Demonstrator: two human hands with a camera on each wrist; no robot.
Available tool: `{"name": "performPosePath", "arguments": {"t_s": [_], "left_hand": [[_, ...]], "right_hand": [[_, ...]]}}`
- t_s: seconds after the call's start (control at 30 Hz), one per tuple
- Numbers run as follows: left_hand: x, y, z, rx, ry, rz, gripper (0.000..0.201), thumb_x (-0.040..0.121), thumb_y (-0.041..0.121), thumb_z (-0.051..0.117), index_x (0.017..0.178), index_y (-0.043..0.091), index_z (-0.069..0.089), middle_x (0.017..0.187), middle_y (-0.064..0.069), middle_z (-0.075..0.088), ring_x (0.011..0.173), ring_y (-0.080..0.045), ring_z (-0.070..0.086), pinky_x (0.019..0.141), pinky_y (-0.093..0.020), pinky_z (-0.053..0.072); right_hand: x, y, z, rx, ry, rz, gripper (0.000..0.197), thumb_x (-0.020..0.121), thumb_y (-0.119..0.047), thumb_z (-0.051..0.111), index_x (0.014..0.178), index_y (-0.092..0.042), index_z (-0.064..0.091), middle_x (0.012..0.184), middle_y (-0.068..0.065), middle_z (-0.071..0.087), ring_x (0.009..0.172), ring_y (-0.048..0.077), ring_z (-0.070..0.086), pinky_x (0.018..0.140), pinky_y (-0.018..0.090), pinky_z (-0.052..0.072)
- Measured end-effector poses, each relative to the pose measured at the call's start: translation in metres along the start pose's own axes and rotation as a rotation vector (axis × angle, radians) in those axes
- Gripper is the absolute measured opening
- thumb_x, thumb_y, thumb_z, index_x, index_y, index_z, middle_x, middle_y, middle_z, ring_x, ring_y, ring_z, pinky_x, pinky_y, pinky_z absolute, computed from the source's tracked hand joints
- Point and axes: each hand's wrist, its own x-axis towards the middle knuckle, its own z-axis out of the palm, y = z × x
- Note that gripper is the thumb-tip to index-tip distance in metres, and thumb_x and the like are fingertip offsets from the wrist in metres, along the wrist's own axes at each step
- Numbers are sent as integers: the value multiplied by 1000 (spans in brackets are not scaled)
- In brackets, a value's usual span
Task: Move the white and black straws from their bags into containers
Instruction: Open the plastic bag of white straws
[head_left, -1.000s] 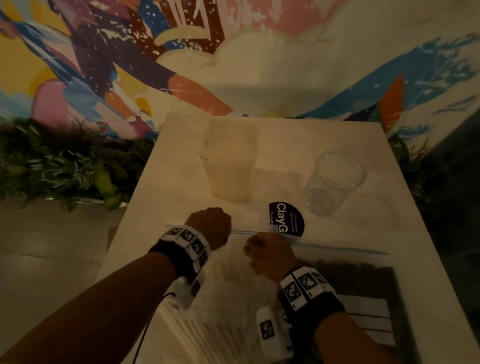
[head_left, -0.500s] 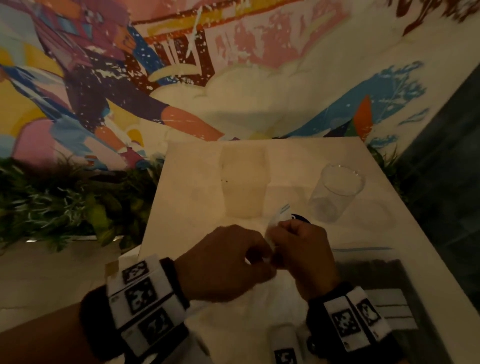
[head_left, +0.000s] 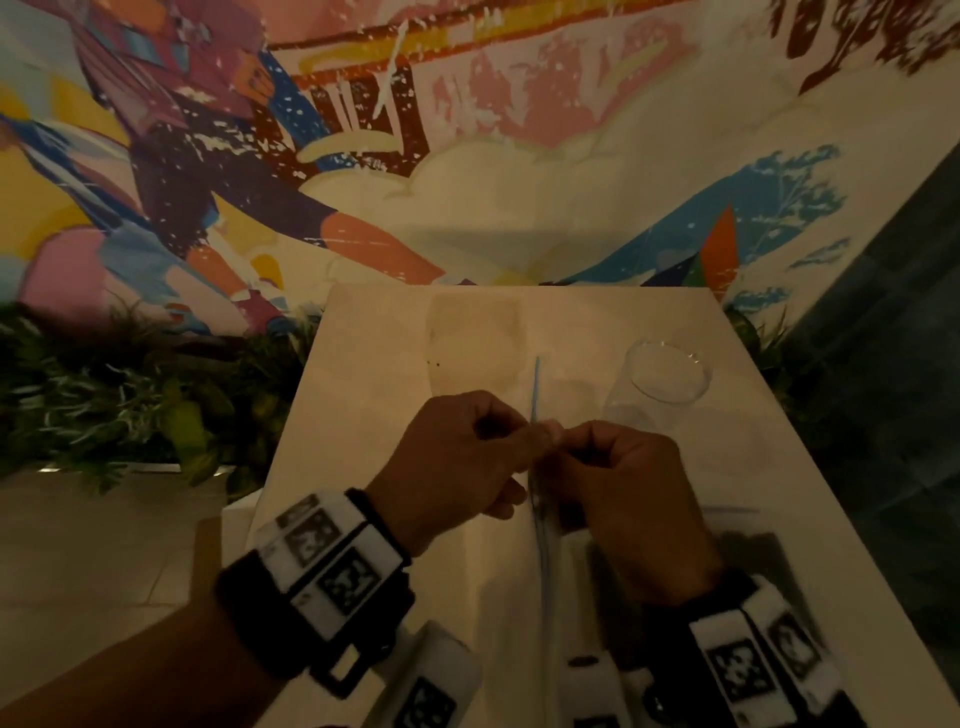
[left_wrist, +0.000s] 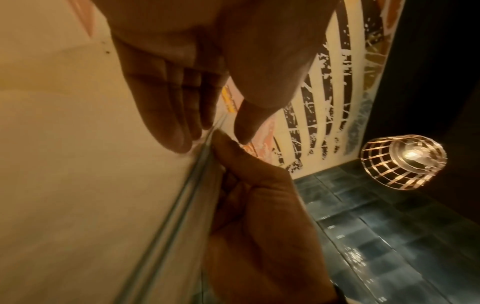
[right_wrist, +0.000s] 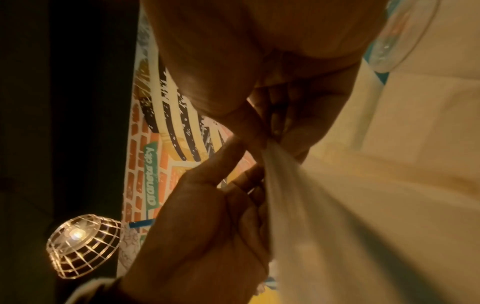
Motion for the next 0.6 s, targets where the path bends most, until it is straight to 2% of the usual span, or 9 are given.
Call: {"name": "performPosePath", "arguments": {"t_s": [0.07, 0.2, 0.4, 0.6], "left_hand": [[6, -8, 6, -23, 55, -19, 16, 83, 25, 69, 84, 9, 70, 72, -12, 70, 59, -24, 66, 57, -33, 58], [12, -17, 12, -118, 101, -65, 14, 86, 13, 64, 79, 4, 72, 67, -15, 66, 56, -23, 62, 55, -29, 55], [17, -23, 14, -227, 137, -145, 16, 88, 10, 60, 83, -1, 71, 70, -15, 67, 61, -25, 62, 55, -27, 54], [18, -26, 15, -202, 151, -148, 17, 90, 6, 56, 82, -2, 68, 66, -15, 63, 52, -21, 60, 49, -26, 52]], "right_hand": [[8, 13, 2, 4, -13, 45, 11, 82, -11, 70, 72, -4, 70, 61, 15, 67, 48, 22, 57, 46, 26, 49], [21, 25, -3, 20, -73, 132, 8, 81, -6, 69, 74, -6, 69, 55, 4, 67, 46, 16, 57, 45, 23, 48], [27, 29, -7, 99, -122, 216, 14, 87, -9, 62, 74, -11, 69, 59, 5, 67, 49, 17, 60, 50, 27, 51], [24, 35, -9, 120, -110, 221, 15, 90, -14, 59, 80, -10, 68, 63, 3, 68, 53, 15, 62, 51, 26, 53]]}}
